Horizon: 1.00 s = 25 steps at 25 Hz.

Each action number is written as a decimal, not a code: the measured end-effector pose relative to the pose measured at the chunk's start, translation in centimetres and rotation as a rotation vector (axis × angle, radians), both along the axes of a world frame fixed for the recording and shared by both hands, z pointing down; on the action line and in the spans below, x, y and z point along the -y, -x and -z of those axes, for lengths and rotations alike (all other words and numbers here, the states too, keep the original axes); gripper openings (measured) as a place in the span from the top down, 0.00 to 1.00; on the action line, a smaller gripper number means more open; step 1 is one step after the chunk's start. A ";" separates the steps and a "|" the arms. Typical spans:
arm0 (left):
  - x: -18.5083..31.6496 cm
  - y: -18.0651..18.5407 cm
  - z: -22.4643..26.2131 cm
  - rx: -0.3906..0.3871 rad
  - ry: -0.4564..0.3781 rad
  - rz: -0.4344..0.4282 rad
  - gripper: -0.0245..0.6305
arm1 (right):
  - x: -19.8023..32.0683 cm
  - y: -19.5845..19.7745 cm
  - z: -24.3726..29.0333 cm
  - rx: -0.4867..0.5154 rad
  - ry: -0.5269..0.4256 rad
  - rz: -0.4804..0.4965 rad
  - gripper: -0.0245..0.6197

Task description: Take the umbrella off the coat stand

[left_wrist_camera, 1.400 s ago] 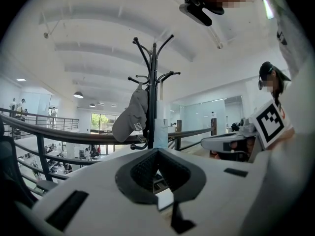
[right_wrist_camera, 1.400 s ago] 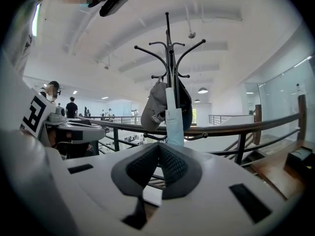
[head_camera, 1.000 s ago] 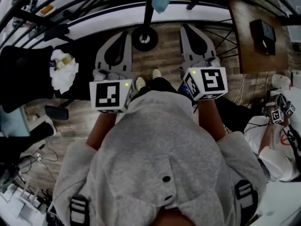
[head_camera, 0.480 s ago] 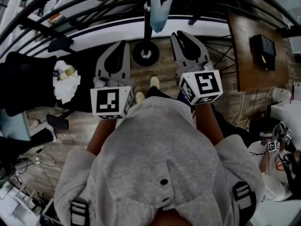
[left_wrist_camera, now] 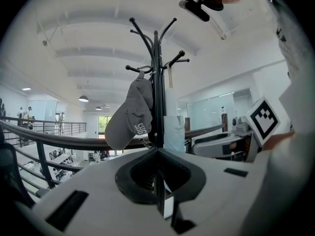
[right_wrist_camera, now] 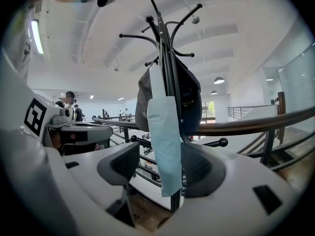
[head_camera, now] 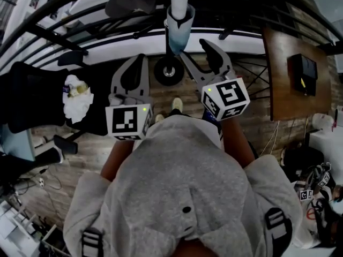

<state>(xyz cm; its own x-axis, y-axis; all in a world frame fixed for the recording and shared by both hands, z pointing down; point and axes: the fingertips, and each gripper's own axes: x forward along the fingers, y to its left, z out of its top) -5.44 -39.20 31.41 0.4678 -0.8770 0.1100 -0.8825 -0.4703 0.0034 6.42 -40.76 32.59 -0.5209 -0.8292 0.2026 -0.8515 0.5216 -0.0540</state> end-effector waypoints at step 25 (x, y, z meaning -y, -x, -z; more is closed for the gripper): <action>4.9 0.6 0.8 0.016 -0.026 0.105 0.94 | 9.0 4.1 -3.8 -0.057 -0.006 0.179 0.43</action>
